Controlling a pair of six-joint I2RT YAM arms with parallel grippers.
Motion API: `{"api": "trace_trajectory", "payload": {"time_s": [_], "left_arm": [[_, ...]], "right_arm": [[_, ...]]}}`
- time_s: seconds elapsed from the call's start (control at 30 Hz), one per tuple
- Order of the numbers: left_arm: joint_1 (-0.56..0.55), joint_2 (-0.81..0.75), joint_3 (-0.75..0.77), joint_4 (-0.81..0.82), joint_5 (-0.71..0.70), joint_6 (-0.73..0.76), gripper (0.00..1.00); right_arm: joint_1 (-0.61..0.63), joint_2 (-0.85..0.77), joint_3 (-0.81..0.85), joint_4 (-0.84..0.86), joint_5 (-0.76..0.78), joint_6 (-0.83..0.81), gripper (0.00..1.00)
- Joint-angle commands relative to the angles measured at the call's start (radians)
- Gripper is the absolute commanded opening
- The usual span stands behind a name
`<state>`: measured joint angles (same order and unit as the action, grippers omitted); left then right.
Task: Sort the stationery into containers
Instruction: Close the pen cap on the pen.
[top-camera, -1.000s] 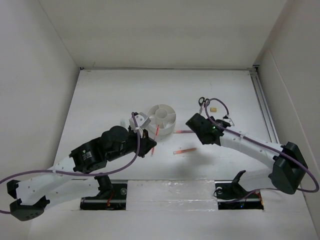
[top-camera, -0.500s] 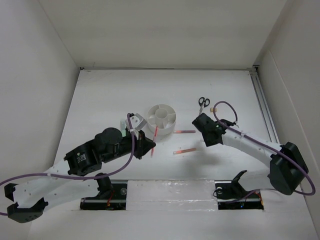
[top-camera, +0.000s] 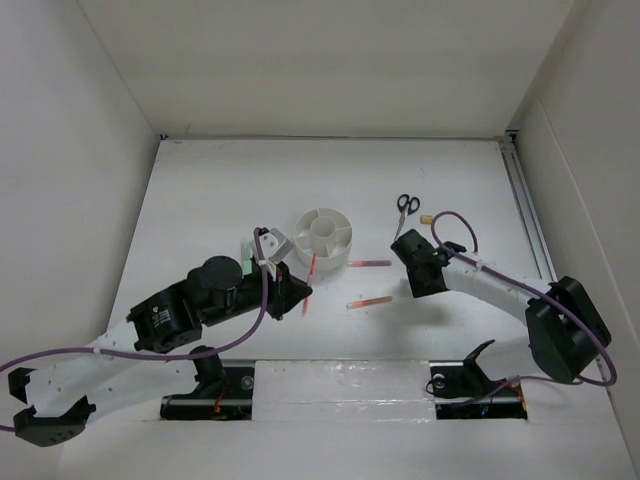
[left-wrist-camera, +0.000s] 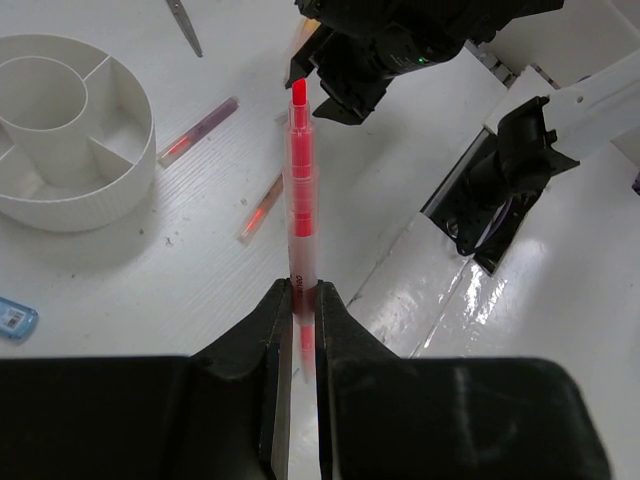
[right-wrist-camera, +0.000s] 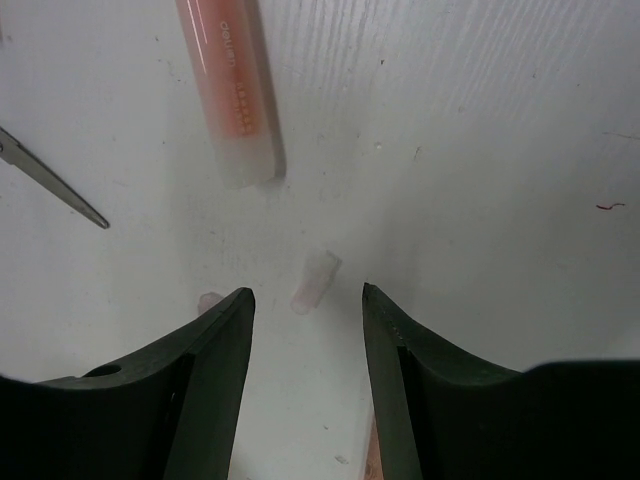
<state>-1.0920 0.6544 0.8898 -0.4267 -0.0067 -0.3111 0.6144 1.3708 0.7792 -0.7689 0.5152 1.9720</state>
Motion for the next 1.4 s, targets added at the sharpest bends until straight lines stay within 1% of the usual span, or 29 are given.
{"api": "trace_trajectory", "payload": {"time_s": [0.0, 0.2, 0.47, 0.73, 1.0, 1.37], "left_arm": [[-0.003, -0.027, -0.012, 0.057, 0.017, 0.015, 0.00], [-0.003, -0.027, -0.012, 0.057, 0.017, 0.015, 0.00], [-0.003, -0.036, -0.012, 0.057, 0.017, 0.015, 0.00], [-0.003, -0.045, -0.012, 0.057, 0.027, 0.015, 0.00], [-0.003, -0.055, -0.012, 0.057, 0.027, 0.015, 0.00], [-0.003, -0.064, -0.022, 0.066, 0.036, 0.024, 0.00]], "right_arm": [[-0.008, 0.013, 0.002, 0.049, -0.007, 0.128, 0.53], [-0.018, 0.034, 0.002, 0.029, -0.030, 0.169, 0.50], [-0.018, 0.085, 0.020, 0.025, -0.044, 0.185, 0.50], [-0.027, 0.094, 0.029, 0.055, -0.053, 0.185, 0.49], [-0.036, 0.151, 0.038, 0.098, -0.093, 0.185, 0.49], [-0.027, 0.183, 0.049, 0.054, -0.102, 0.203, 0.48]]}}
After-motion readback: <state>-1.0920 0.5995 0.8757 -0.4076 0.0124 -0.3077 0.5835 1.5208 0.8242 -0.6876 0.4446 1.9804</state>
